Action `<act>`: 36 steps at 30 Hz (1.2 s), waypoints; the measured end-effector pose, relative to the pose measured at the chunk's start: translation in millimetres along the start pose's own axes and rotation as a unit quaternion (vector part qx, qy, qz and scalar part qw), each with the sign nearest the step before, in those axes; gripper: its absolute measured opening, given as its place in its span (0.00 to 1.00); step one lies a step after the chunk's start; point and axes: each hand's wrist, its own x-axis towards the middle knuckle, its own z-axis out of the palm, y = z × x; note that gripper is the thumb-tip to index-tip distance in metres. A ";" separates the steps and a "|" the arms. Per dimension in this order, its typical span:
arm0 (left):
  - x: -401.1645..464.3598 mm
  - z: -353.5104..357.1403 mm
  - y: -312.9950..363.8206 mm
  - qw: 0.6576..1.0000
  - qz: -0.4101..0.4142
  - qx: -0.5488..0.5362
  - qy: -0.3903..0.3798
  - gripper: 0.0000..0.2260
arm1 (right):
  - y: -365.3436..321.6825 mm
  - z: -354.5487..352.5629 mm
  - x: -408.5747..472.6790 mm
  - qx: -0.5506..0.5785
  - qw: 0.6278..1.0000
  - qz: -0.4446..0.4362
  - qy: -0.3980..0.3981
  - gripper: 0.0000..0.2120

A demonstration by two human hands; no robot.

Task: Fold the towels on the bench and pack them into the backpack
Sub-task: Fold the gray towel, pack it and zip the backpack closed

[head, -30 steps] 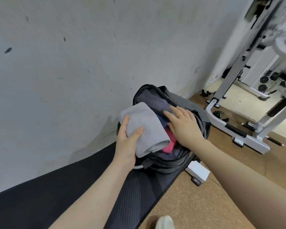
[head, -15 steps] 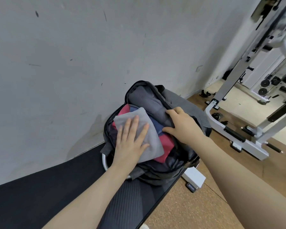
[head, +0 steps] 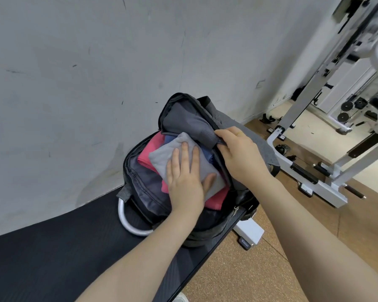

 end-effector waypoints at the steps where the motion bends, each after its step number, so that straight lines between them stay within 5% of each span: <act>1: 0.7 -0.3 4.7 1.000 -0.010 -0.004 -0.008 0.29 | -0.2 0.0 -0.3 0.002 1.000 0.006 0.003 0.17; 6: 13.1 -14.6 -1.6 0.994 -0.010 -0.009 -0.106 0.31 | -3.4 5.8 -6.3 -0.034 0.999 0.001 -0.035 0.20; 9: 10.4 -30.8 -21.4 0.987 0.030 -0.108 -0.114 0.33 | -5.0 8.7 -12.6 -0.074 0.995 0.006 -0.066 0.22; 13: 1.1 -55.1 -37.4 0.973 0.017 -0.174 -0.154 0.33 | -7.3 5.6 -25.0 -0.041 0.980 0.047 0.189 0.14; 17: 2.9 -58.5 -41.7 0.984 0.064 -0.008 -0.168 0.38 | 1.2 1.3 -17.0 0.022 0.970 0.241 -0.005 0.30; 20: 1.4 -57.9 -39.5 0.981 0.054 0.030 -0.182 0.37 | 4.0 0.1 -10.1 0.076 0.953 0.284 -0.067 0.32; 24: 5.1 -55.3 -42.9 0.977 0.038 -0.018 -0.210 0.37 | -8.6 -9.8 -8.7 0.048 0.976 0.207 -0.057 0.07; 27: 8.3 -53.5 -54.4 0.973 0.068 -0.070 -0.211 0.34 | -23.5 -11.2 -14.5 0.007 0.990 0.138 -0.024 0.08; 29: 10.9 -58.1 -64.4 0.952 0.069 -0.196 -0.224 0.26 | -36.9 -9.4 -22.7 0.026 0.995 0.091 -0.024 0.15; 33: 3.8 -83.6 -87.7 0.846 -0.172 -0.489 -0.125 0.16 | -66.6 6.8 -47.0 0.094 0.986 -0.052 -0.128 0.18; 36: -11.1 -94.1 -108.0 0.862 -0.278 -0.424 0.003 0.17 | -80.7 42.3 -70.6 -0.020 0.982 -0.092 -0.163 0.25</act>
